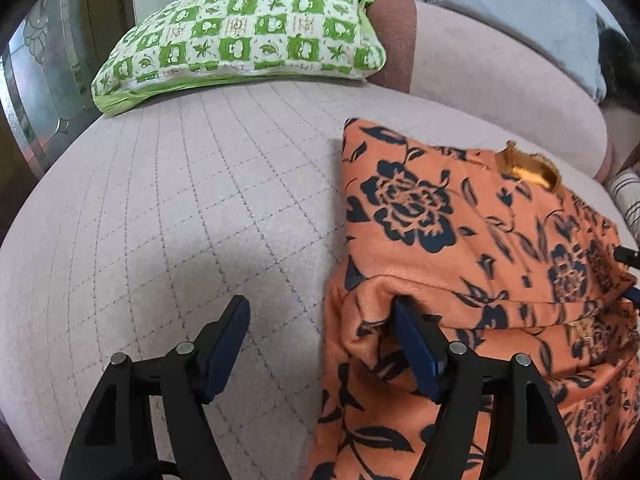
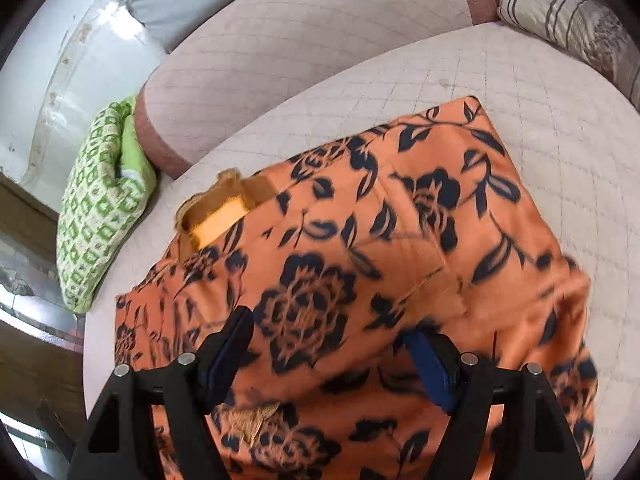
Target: Fold small clothes
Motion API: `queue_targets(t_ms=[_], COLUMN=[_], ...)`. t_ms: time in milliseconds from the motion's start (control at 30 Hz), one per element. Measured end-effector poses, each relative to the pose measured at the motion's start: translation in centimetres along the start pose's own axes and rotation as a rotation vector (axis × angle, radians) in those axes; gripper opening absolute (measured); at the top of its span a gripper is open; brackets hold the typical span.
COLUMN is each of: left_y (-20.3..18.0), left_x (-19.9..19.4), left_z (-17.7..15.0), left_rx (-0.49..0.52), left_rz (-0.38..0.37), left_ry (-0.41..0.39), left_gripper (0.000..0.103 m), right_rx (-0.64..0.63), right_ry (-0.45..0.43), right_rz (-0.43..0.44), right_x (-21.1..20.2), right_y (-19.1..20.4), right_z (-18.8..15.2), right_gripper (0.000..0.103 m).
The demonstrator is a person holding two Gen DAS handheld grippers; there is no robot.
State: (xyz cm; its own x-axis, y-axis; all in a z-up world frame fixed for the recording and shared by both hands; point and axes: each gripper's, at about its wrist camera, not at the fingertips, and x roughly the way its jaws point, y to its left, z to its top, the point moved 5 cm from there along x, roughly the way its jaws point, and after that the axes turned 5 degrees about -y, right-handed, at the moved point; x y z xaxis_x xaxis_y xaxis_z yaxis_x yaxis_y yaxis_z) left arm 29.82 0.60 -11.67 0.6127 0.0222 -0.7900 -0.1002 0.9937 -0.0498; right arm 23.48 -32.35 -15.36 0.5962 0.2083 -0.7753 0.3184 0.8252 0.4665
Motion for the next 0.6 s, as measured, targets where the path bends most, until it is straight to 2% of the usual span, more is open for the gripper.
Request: queue_targets(t_ms=[100,133,167,200,233,300,367,433,500,567,600], left_y=[-0.1,-0.2,-0.5,-0.8,-1.0,-1.3,-1.3,-1.2,-1.1,-0.6,-0.1], left_x=[1.0,0.9,0.9,0.8,0.7,-0.1,-0.9,-2.1,-2.6,-1.4,-0.5], left_z=[0.1,0.2,0.2,0.3,0.3,0.7,1.1,1.8,2.1,1.9,1.3], left_rx=[0.004,0.004,0.002,-0.004,-0.004,-0.003,-0.016,-0.034,-0.043,-0.069,-0.103], left_rz=[-0.012,-0.029,-0.057,-0.077,-0.079,-0.073,-0.084,-0.096,-0.081,-0.060,-0.060], left_ry=[0.001,-0.001,0.004,0.012,0.013,-0.019,-0.043,-0.095,-0.135,-0.112,-0.073], left_gripper=[0.058,0.041,0.027,0.020,0.017,0.015,0.014,0.014,0.014,0.018,0.020], right_rx=[0.126,0.129,0.105,0.075,0.061,0.024,-0.048,-0.137,-0.237,-0.262,-0.254], right_ry=[-0.015,-0.011,-0.003,0.014,0.045,0.038,-0.008,-0.115,-0.265,-0.381,-0.387], right_rz=[0.037,0.040,0.035,0.040,0.042,0.039,0.059,0.076,0.066,0.040,0.028], right_x=[0.2,0.2,0.1,0.2,0.4,0.1,-1.8,-4.9,-8.3,-9.6,-9.2], right_y=[-1.2,-1.2,-0.9,-0.6,-0.1,0.9,3.1,5.8,8.1,7.4,6.6], right_z=[0.5,0.6,0.7,0.8,0.7,1.1,1.9,3.7,5.3,5.5,5.3], right_gripper=[0.078,0.078,0.069,0.030,0.014,0.009,0.008,0.008,0.008,0.009,0.018])
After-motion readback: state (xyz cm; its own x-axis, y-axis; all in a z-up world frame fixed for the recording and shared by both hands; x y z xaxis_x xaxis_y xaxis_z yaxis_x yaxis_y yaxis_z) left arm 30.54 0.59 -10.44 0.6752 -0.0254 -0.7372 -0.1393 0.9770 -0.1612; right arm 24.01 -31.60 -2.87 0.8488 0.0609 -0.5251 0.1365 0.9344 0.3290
